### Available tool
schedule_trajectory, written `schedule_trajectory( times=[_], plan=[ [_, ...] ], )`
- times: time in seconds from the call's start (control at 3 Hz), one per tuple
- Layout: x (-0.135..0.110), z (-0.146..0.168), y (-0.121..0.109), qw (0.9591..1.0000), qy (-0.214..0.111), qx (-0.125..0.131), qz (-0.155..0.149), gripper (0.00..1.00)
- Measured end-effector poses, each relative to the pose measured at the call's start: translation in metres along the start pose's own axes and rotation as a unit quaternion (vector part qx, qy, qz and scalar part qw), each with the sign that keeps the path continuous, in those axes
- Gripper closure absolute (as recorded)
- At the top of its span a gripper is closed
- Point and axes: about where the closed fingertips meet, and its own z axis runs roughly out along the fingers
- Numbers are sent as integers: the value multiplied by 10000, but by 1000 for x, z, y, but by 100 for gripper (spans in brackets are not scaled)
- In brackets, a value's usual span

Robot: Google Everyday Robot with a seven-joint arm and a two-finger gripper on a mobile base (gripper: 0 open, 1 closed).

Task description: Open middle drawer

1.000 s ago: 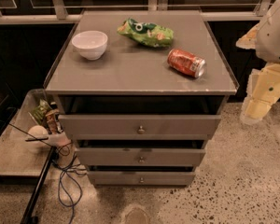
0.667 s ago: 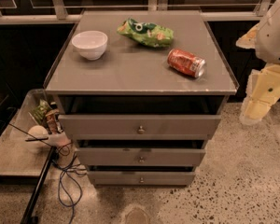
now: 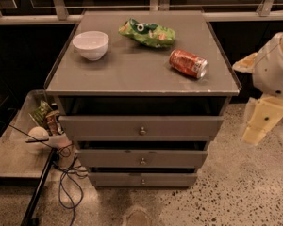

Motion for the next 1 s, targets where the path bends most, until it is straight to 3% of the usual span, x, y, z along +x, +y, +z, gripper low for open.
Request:
schedule_trajectory(
  times=[0.33, 0.67, 1.0],
  plan=[
    [19, 33, 13, 9988, -486, -20, 26, 0],
    [34, 65, 24, 9925, -1217, 49, 76, 0],
    [36, 106, 36, 9868, -1615, -22, 84, 0]
  ],
)
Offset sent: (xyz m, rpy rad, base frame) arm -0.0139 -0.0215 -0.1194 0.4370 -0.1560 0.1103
